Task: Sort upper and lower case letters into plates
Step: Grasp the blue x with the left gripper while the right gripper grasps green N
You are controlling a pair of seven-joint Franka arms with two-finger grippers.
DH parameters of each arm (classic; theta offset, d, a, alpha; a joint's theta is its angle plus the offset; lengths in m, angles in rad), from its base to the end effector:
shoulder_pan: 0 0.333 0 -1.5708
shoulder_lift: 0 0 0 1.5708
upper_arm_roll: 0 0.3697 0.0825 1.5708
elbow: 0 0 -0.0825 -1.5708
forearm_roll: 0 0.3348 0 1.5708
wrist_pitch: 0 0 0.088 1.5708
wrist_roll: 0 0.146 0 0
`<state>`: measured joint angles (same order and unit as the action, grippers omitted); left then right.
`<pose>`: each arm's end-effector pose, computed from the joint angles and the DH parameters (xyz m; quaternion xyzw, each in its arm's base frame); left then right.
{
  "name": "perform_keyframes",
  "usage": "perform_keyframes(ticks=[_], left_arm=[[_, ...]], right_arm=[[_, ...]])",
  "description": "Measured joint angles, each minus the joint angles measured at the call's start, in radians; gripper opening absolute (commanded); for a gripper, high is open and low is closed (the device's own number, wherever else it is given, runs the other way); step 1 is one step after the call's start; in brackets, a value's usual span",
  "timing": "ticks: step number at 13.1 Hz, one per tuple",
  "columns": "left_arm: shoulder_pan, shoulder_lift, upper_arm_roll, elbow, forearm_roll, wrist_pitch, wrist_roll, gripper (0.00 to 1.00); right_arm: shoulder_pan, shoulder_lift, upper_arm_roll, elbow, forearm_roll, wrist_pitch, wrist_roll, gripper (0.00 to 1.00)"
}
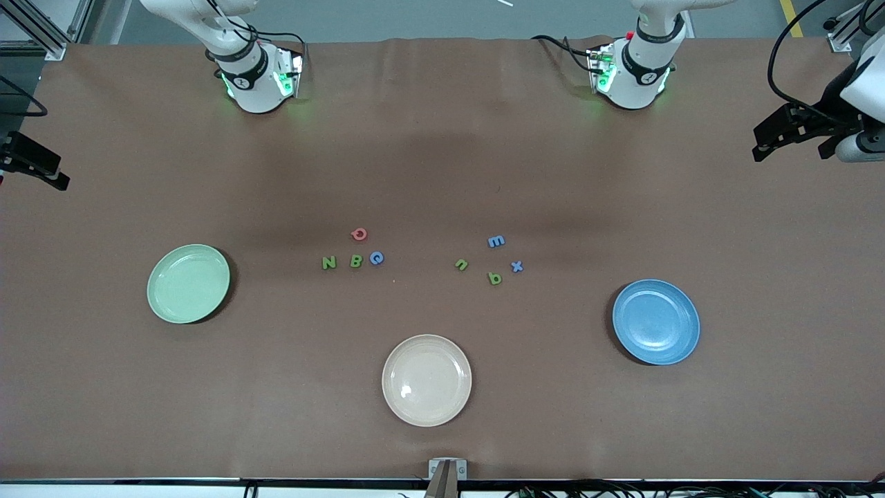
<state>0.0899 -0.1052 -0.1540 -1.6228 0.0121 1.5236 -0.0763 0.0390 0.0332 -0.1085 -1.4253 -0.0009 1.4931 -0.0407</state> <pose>0.4613 -0.0327 0.6635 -0.9999 -0.0068 -0.0034 0.0139 0.5099 -0.0344 0.6765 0.9997 -0.0144 0.0172 0.0032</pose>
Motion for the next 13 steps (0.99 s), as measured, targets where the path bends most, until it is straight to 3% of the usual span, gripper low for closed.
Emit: perform_keyframes(ticks=[8, 13], left_arm=[[-0.009, 0.078, -0.022, 0.017, -0.009, 0.009, 0.075, 1.00], [-0.021, 0.132, -0.187, -0.172, -0.010, 0.301, -0.220, 1.00]], right_arm=[[0.003, 0.000, 0.000, 0.000, 0.000, 0.000, 0.004, 1.00], [0.009, 0.001, 0.001, 0.001, 0.001, 0.000, 0.005, 1.00]])
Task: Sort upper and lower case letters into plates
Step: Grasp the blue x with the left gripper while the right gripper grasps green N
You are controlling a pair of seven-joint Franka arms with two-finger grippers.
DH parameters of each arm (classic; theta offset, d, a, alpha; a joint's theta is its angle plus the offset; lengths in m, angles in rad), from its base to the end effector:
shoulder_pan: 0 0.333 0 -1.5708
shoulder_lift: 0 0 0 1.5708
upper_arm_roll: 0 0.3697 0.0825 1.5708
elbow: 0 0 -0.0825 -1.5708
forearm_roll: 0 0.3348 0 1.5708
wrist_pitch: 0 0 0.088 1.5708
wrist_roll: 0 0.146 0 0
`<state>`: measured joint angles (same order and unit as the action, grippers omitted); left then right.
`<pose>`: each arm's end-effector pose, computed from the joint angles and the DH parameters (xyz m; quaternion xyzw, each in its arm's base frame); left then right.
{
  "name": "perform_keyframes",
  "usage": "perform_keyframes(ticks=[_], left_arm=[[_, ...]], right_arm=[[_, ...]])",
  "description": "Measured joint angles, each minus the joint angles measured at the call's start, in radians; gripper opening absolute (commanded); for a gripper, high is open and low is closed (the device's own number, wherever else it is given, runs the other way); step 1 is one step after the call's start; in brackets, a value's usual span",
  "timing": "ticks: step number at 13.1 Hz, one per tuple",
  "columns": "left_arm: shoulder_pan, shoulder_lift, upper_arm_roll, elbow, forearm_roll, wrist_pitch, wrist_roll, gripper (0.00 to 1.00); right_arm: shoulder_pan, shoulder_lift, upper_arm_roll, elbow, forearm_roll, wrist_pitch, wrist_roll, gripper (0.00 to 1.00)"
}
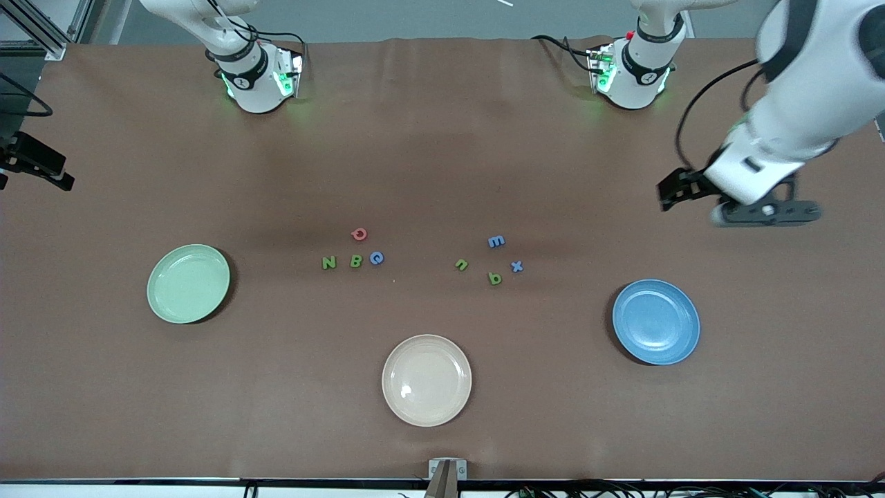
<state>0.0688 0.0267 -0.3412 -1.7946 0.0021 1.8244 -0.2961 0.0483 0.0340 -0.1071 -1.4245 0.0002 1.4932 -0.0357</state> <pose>0.5065 -0.1391 0.5524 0.9999 0.0117 0.0013 0.0040 0.5106 -0.0287 0.6764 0.9998 -0.0115 0.0173 0.0025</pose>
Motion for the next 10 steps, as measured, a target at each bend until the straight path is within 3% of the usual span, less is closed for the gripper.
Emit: perform_keyframes(ticks=[4, 10], left_arm=[[-0.006, 0.096, -0.112, -0.161, 0.000, 0.276, -0.192, 1.00], [-0.123, 0.354, -0.137, -0.183, 0.162, 0.553, -0.509, 0.94]], right_arm=[[0.070, 0.034, 0.004, -0.001, 0.004, 0.000, 0.007, 1.00], [0.233, 0.189, 0.007, -0.003, 0.007, 0.056, 0.015, 1.00]])
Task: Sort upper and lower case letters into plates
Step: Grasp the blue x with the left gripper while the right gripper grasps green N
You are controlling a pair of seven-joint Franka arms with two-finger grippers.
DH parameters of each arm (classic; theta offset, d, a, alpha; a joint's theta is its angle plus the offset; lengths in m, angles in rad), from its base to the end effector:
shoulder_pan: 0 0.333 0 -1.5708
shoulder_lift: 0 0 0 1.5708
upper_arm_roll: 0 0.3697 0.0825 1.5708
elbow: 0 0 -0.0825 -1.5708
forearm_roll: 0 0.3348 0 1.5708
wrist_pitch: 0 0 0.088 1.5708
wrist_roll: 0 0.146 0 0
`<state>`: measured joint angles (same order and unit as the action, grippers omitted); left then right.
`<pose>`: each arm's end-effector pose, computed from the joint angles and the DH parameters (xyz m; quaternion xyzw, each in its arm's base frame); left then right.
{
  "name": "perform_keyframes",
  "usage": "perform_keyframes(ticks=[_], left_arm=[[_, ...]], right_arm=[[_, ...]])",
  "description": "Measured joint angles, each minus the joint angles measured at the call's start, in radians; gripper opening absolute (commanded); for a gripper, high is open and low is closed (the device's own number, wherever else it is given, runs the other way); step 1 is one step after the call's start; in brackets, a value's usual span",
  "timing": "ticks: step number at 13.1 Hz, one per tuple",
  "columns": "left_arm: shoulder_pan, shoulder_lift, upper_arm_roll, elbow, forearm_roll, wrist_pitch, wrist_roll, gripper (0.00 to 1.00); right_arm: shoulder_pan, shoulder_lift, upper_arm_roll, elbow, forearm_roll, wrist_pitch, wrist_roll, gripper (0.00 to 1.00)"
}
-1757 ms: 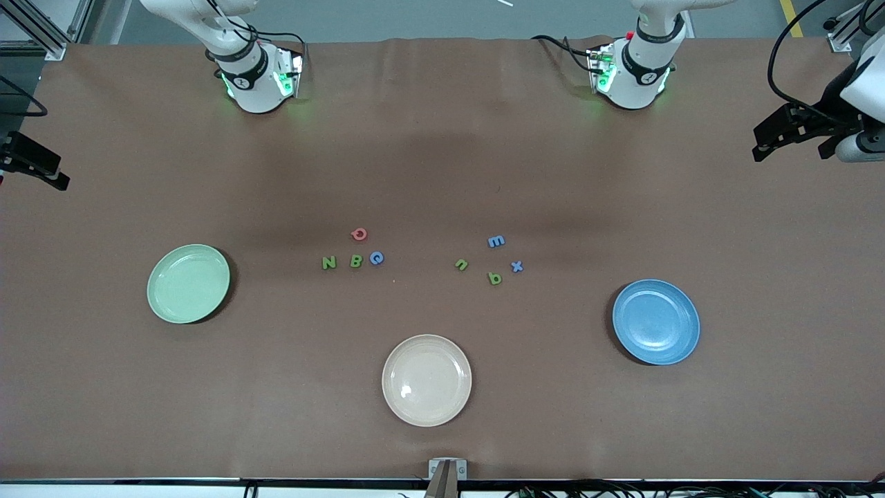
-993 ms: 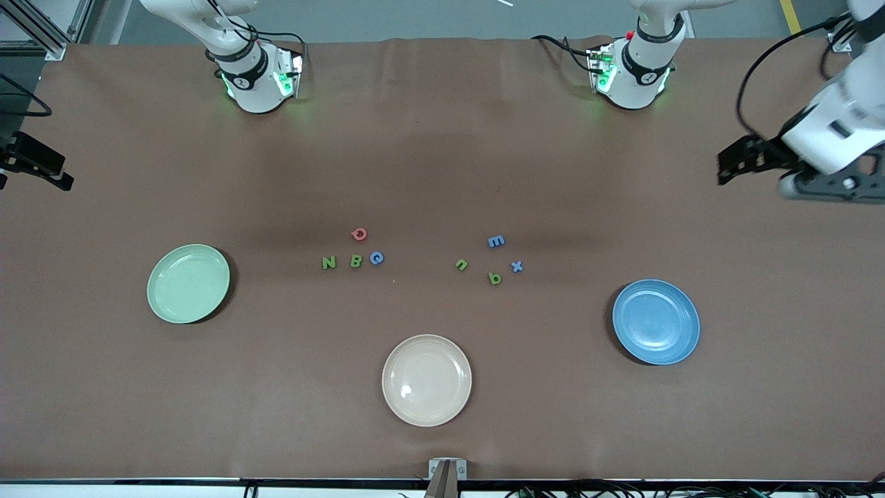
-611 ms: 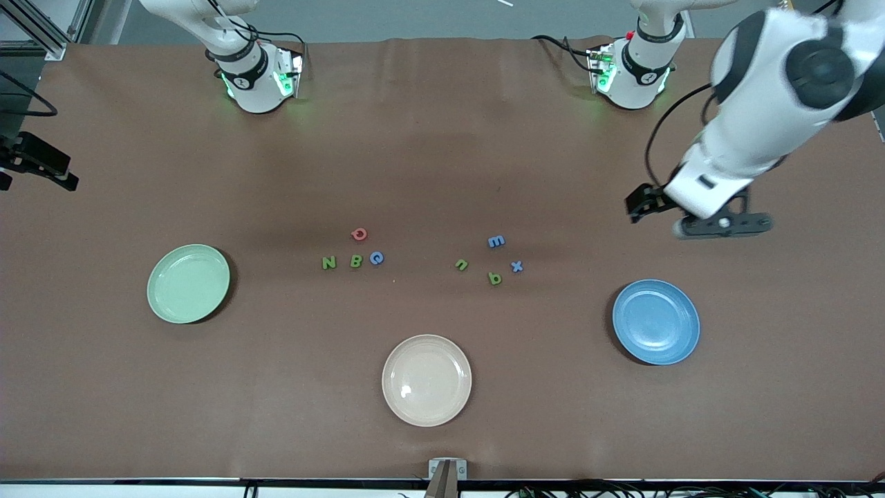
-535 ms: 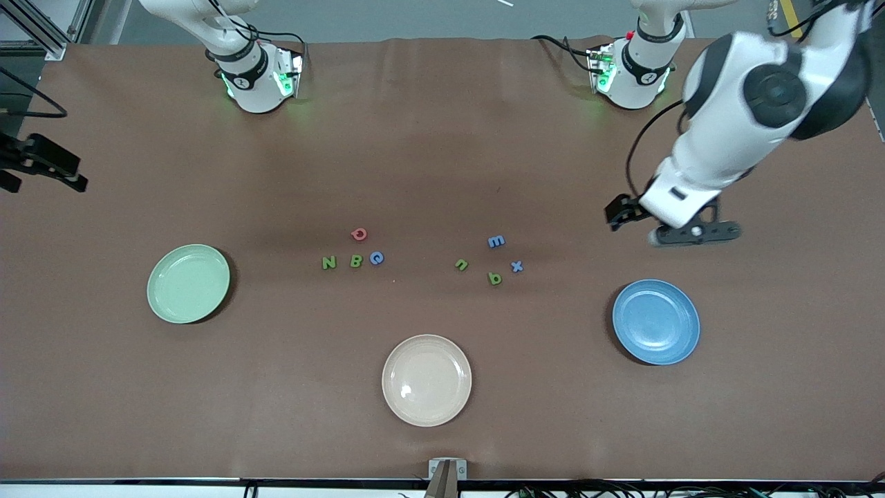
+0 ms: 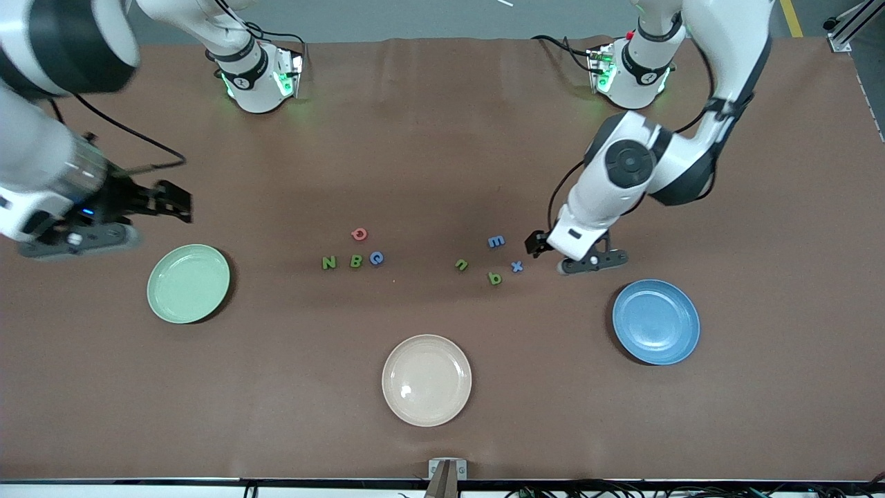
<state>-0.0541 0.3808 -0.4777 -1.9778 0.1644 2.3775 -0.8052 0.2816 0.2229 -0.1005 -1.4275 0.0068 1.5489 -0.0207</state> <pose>0.5296 -0.2814 0.3448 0.9944 0.0963 0.0103 0.0421 0.5641 0.1113 0.5773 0.9936 0.1012 -0.0494 0.0117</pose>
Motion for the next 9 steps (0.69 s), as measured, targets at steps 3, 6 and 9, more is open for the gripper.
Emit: perform_keyframes(ticks=[3, 6, 9], left_arm=[[-0.028, 0.096, 0.000, 0.007, 0.150, 0.068, -0.174, 0.86], [-0.062, 0.170, -0.001, 0.039, 0.247, 0.079, -0.332, 0.82], [-0.101, 0.244, 0.000, 0.086, 0.335, 0.079, -0.446, 0.73]], right_arm=[[0.054, 0.088, 0.000, -0.010, 0.006, 0.016, 0.009, 0.98], [0.087, 0.119, 0.000, -0.148, 0.073, 0.173, 0.086, 0.98], [0.125, 0.123, 0.000, -0.363, 0.104, 0.437, 0.114, 0.99]])
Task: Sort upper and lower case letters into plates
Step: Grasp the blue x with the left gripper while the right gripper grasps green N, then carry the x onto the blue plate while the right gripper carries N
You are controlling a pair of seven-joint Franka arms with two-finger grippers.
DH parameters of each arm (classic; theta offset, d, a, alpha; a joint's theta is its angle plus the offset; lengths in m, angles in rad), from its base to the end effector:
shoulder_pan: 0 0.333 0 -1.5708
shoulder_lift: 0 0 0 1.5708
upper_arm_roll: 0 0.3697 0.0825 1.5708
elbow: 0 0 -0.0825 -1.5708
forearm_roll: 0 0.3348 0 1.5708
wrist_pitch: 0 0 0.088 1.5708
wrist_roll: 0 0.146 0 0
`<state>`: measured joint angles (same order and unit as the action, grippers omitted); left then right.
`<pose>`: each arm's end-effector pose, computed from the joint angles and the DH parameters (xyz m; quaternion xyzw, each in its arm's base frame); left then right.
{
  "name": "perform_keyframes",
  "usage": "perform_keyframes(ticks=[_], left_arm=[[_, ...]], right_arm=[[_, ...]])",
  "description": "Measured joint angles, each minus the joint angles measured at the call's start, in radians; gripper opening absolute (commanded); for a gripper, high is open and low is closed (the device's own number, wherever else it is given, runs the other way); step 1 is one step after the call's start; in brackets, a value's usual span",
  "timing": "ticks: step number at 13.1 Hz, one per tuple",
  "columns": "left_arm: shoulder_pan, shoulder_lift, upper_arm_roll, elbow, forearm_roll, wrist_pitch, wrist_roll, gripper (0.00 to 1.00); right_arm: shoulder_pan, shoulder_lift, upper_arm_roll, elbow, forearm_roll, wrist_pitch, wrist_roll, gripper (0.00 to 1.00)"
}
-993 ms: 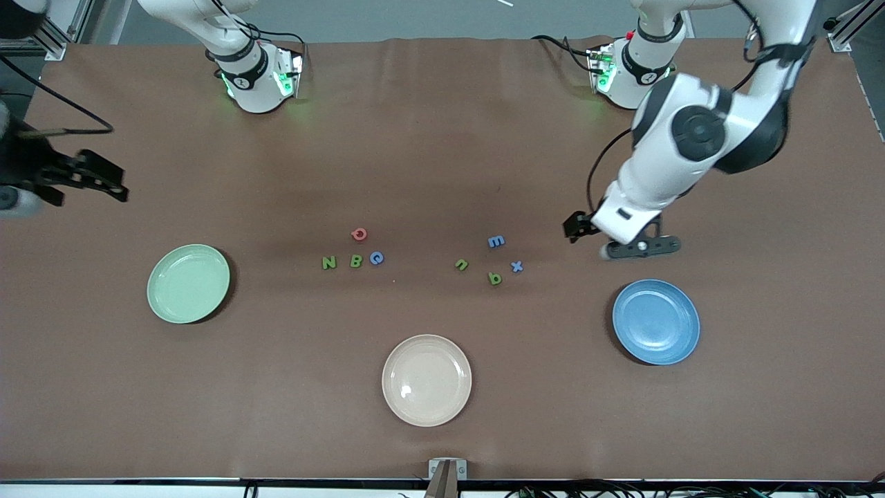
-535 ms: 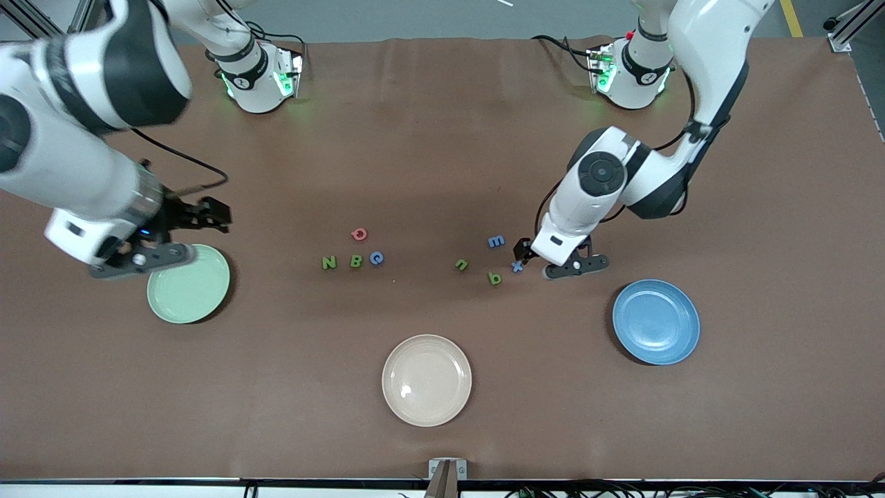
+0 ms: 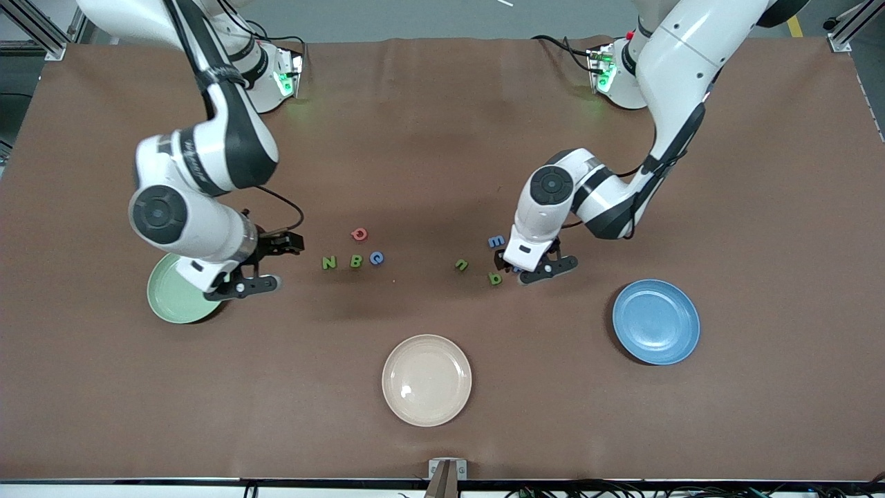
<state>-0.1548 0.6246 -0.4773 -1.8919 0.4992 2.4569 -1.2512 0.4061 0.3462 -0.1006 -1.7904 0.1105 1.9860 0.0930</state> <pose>0.5328 -0.3422 0.2470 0.9870 0.1573 0.0328 0.0044 0.5627 0.1944 0.3864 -0.9934 -0.0815 0.0787 0.0163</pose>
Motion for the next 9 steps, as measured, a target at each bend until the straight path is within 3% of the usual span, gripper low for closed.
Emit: perform_keyframes(ticks=[5, 8, 9], left_arm=[[-0.004, 0.048, 0.007, 0.014, 0.044, 0.000, -0.011, 0.63], [-0.001, 0.053, 0.010, 0.015, 0.044, 0.000, -0.012, 0.36], [0.000, 0.053, 0.010, 0.015, 0.044, 0.000, -0.012, 0.36]], right_arm=[[0.117, 0.002, 0.000, -0.264, 0.004, 0.403, 0.080, 0.98], [0.128, 0.032, -0.004, -0.303, 0.004, 0.475, 0.090, 0.97], [0.127, 0.048, -0.008, -0.303, 0.004, 0.489, 0.090, 0.95]])
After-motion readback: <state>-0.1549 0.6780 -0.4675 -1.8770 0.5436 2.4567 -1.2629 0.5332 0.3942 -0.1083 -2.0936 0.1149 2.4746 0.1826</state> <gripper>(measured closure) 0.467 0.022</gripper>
